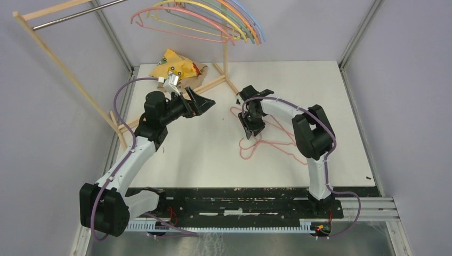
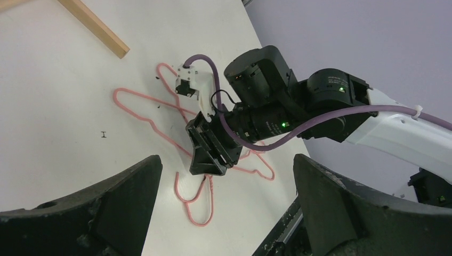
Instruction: Organize the hangers
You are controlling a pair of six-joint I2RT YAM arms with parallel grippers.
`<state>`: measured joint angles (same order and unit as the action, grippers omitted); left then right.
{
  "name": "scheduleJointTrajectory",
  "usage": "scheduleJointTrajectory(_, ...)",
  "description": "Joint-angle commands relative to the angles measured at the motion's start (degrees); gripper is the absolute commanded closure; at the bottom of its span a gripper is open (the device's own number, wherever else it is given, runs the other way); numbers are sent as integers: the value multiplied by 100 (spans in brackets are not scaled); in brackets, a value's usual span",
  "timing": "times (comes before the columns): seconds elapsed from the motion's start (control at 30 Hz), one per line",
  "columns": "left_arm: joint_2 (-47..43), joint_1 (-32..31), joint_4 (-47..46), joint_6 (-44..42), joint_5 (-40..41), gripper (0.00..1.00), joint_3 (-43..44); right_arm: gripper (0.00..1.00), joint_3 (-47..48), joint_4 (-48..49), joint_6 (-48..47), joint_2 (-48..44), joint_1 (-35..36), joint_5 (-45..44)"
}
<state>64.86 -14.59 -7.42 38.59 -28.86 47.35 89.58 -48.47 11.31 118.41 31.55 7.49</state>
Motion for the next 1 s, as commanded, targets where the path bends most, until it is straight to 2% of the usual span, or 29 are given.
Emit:
scheduleJointTrajectory(0.0, -155, 0, -298, 75, -53, 1, -5, 54, 81, -161, -26, 201, 29, -705)
scheduleJointTrajectory(0.13, -229, 0, -263, 69, -49, 1, -86, 54, -76, -138, 42, 232, 38, -1271)
scheduleJointTrajectory(0.27, -292, 0, -252, 95, -43, 1, -213, 56, -228, -120, -46, 299, 44, -1357)
scheduleJointTrajectory(0.33, -314, 0, -236, 105, -36, 1, -249, 68, -284, -88, -84, 307, 40, -1207)
scheduleJointTrajectory(0.43, -320, -4, -233, 110, -30, 1, -248, 98, -287, -37, -82, 287, 44, -845)
scheduleJointTrajectory(0.67, -365, 0, -131, -63, -145, 1, -174, 100, 263, 47, 543, -168, -117, 381)
scheduleJointTrajectory(0.73, -401, 0, -128, -80, -190, 1, -174, 99, 452, 197, 1064, -315, -322, 895)
scheduleJointTrajectory(0.83, -454, -1, -173, -71, -260, 0, -172, 99, 366, 1072, 2194, -708, -711, 1535)
scheduleJointTrajectory(0.97, -513, -9, -333, -33, -382, 0, -184, 100, 303, 1849, 3253, -1056, -1061, 1543)
